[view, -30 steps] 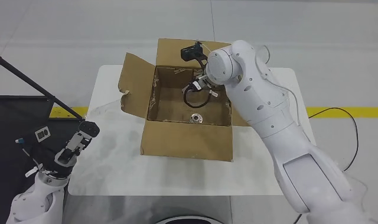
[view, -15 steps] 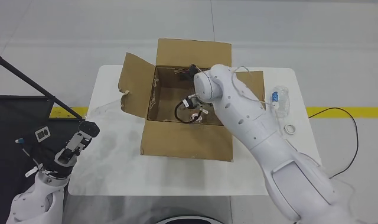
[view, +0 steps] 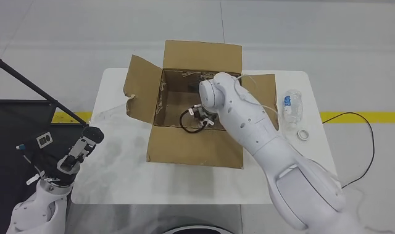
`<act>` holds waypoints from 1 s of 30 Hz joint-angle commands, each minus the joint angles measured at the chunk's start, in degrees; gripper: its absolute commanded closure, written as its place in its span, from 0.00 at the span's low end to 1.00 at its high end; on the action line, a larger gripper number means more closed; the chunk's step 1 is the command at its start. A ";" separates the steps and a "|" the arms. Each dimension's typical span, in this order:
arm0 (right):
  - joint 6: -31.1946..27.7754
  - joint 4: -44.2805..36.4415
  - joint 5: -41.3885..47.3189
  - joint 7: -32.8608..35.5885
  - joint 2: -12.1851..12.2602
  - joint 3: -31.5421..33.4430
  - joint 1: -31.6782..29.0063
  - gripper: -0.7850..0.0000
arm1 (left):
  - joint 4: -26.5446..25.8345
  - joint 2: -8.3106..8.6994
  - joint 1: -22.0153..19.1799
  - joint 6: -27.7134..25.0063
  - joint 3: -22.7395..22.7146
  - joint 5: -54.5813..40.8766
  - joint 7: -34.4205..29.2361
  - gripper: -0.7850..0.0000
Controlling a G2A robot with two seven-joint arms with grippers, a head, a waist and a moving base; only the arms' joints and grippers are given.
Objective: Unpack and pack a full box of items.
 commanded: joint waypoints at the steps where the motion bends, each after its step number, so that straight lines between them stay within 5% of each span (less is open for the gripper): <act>1: -0.47 1.58 0.56 0.21 -0.52 -0.28 0.36 0.44 | 0.00 0.00 0.00 0.00 0.00 0.00 0.00 0.00; 22: -2.84 14.47 3.94 -3.97 -5.12 -1.23 3.31 0.63 | 0.00 0.00 0.00 0.00 0.00 0.00 0.00 0.00; 28: -3.72 16.89 4.48 -5.00 -5.89 -1.02 4.09 0.85 | 0.00 0.00 0.00 0.00 0.00 0.00 0.00 0.00; 30: -4.04 17.49 4.72 -5.60 -6.04 -0.80 4.41 1.00 | 0.00 0.00 0.00 0.00 0.00 0.00 0.00 0.00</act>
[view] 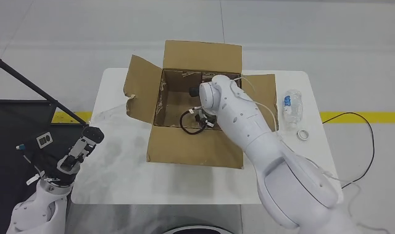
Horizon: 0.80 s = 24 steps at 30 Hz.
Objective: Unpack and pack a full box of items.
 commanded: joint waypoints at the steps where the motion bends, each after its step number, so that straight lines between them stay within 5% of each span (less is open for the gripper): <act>1: -0.27 0.50 0.17 -0.53 -0.09 0.20 0.34 1.00 | 0.00 0.00 0.00 0.00 0.00 0.00 0.00 0.00; 13: -7.06 0.90 2.55 -3.93 0.99 3.09 2.63 1.00 | 0.00 0.00 0.00 0.00 0.00 0.00 0.00 0.00; 24: -19.61 -5.49 4.65 -7.31 5.39 8.11 1.18 1.00 | 0.00 0.00 0.00 0.00 0.00 0.00 0.00 0.00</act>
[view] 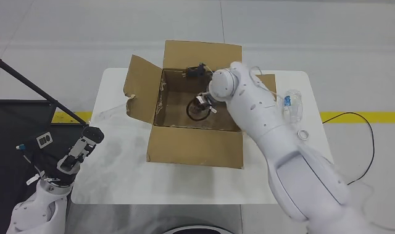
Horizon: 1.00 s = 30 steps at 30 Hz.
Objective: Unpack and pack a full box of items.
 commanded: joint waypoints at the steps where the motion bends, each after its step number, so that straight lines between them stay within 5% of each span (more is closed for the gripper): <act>1: -1.75 -2.09 -0.06 -0.29 1.08 1.09 -0.71 1.00 | 0.00 0.00 0.00 0.00 0.00 0.00 0.00 0.00; 18: -11.26 -46.10 -1.69 8.05 12.62 18.93 -23.99 1.00 | 0.00 0.00 0.00 0.00 0.00 0.00 0.00 0.00; 30: -23.92 -59.64 9.87 4.75 16.67 31.54 -35.64 1.00 | 0.00 0.00 0.00 0.00 0.00 0.00 0.00 0.00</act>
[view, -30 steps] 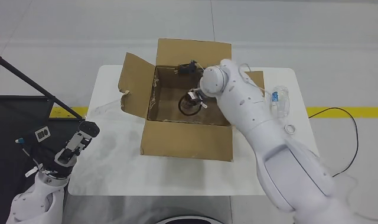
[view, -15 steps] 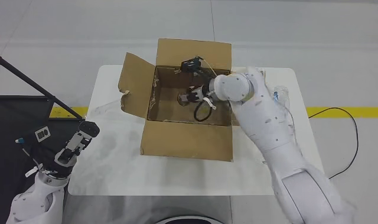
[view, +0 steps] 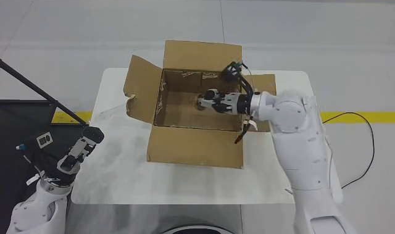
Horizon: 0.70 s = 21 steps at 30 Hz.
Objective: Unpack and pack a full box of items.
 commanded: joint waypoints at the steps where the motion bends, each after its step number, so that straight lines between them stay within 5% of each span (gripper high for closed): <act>1: -2.05 -0.62 2.88 0.54 0.50 1.43 -0.74 1.00 | 0.00 0.00 0.00 0.00 0.00 0.00 0.00 0.00; 8: -3.85 -3.14 8.28 1.80 2.69 2.64 -1.85 1.00 | 0.00 0.00 0.00 0.00 0.00 0.00 0.00 0.00; 21: -3.73 -3.20 8.31 1.43 2.69 2.56 -2.02 1.00 | 0.00 0.00 0.00 0.00 0.00 0.00 0.00 0.00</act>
